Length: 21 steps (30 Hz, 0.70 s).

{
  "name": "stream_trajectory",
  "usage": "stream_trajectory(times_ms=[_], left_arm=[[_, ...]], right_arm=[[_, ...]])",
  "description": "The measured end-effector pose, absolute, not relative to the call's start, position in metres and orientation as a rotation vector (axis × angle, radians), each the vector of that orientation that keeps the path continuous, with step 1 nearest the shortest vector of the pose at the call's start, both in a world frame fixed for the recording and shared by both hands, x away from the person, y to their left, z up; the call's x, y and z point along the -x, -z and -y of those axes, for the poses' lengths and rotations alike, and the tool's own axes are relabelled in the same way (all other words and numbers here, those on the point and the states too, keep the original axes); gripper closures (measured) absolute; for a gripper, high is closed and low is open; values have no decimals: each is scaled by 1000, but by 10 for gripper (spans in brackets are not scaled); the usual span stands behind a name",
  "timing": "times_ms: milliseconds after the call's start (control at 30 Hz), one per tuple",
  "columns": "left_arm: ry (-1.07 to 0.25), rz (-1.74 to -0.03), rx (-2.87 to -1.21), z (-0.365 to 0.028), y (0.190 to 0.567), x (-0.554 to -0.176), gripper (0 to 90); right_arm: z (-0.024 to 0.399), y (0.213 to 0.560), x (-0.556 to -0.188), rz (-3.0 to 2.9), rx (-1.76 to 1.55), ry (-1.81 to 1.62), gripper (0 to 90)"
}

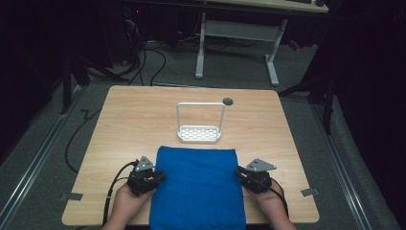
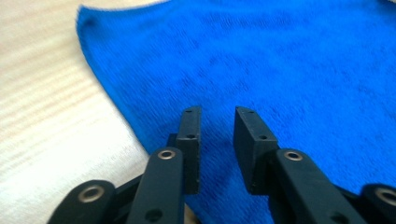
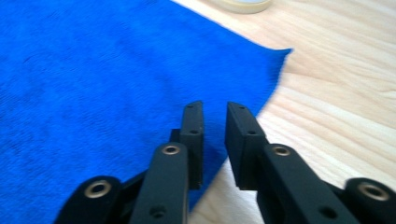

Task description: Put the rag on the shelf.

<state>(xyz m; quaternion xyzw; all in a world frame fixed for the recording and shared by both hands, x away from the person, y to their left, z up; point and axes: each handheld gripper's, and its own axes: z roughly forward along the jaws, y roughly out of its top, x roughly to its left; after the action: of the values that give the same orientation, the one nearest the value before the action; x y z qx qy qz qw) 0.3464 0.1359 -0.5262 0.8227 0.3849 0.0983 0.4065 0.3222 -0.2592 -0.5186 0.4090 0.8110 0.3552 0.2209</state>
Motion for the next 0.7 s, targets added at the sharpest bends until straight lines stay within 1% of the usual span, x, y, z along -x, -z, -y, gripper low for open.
stream_trajectory(times_ms=[67, 167, 300, 433, 567, 700], left_arm=[[-275, -975, -2039, -138, 523, -347, 692], [-318, -992, -1986, -143, 521, -349, 655], [-355, -1052, -1941, -150, 524, -360, 606], [-372, -1101, -1941, -148, 529, -373, 581], [-426, -1117, -1953, -144, 529, -387, 565], [-432, -1140, -1949, -139, 530, -406, 567]], right_arm=[[263, 519, -322, -2224, -1139, -986, 727], [268, 518, -324, -2200, -1159, -1010, 708], [270, 518, -324, -2190, -1176, -1007, 693], [271, 518, -325, -2191, -1164, -1008, 687], [273, 517, -326, -2194, -1162, -1013, 680], [274, 517, -326, -2197, -1161, -1016, 676]])
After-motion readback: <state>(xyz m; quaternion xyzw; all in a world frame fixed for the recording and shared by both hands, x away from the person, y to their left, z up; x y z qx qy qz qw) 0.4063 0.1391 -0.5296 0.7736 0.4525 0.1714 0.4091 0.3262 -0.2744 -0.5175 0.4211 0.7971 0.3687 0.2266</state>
